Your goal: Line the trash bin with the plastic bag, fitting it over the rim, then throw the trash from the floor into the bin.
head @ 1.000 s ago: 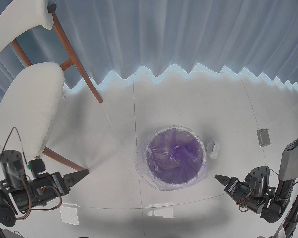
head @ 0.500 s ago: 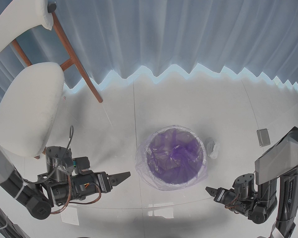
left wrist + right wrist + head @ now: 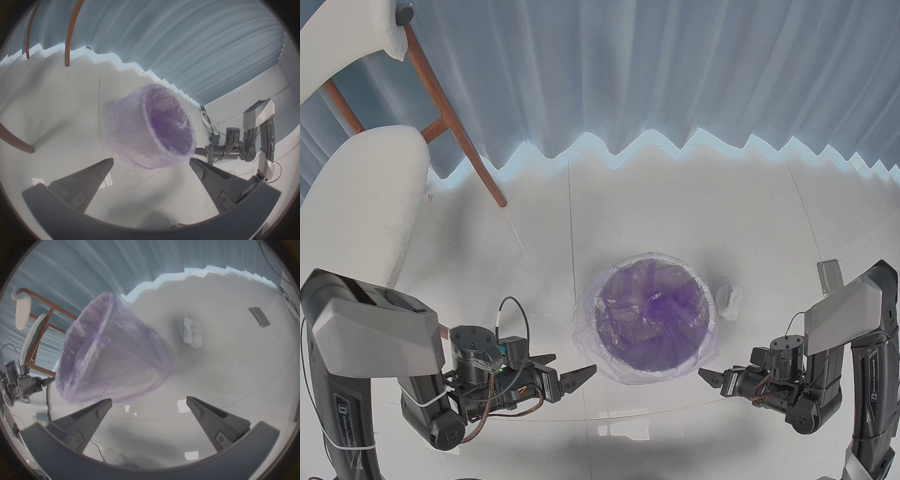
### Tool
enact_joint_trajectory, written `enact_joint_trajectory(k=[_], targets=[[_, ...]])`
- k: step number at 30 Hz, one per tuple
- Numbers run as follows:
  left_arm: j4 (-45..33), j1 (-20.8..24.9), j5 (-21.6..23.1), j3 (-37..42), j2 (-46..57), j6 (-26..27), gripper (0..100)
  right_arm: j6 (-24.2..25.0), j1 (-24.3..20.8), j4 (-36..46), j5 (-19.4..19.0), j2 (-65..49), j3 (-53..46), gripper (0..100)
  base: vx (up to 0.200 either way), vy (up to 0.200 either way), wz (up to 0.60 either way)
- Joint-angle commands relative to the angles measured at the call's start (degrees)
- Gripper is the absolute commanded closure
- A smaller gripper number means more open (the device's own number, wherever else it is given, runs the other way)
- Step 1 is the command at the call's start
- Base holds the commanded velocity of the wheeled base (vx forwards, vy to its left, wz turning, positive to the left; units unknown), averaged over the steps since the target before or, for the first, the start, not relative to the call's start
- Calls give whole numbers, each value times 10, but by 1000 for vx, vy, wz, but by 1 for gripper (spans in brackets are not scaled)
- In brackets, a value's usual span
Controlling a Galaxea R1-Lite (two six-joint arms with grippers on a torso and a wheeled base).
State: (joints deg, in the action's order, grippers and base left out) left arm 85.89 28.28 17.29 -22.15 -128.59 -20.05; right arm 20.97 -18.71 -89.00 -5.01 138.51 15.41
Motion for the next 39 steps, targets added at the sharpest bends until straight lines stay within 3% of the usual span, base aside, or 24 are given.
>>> enact_joint_trajectory(k=[1, 13, 19, 25, 32, 39], targets=[[16, -26, 6, -39, -94, 6, 0, -13, 18, -10, -12, 43, 67, 0, 0, 0, 0], [-148, -47, -4, -181, -125, -21, 0, -11, 18, -10, -27, 88, 140, 0, 0, 0, 0], [-242, -44, -24, -315, -170, -42, 0, -8, 19, -9, -28, 107, 168, 0, 0, 0, 0], [-319, -38, -22, -384, -195, -61, 0, 7, 21, 7, -45, 112, 189, 0, 0, 0, 0], [-407, -35, -23, -439, -196, -111, 0, 48, 30, 145, -46, 80, 230, 0, 0, 0, 0], [-492, -35, -24, -478, -194, -137, 0, 51, 29, 252, -38, 62, 273, 0, 0, 0, 0]])
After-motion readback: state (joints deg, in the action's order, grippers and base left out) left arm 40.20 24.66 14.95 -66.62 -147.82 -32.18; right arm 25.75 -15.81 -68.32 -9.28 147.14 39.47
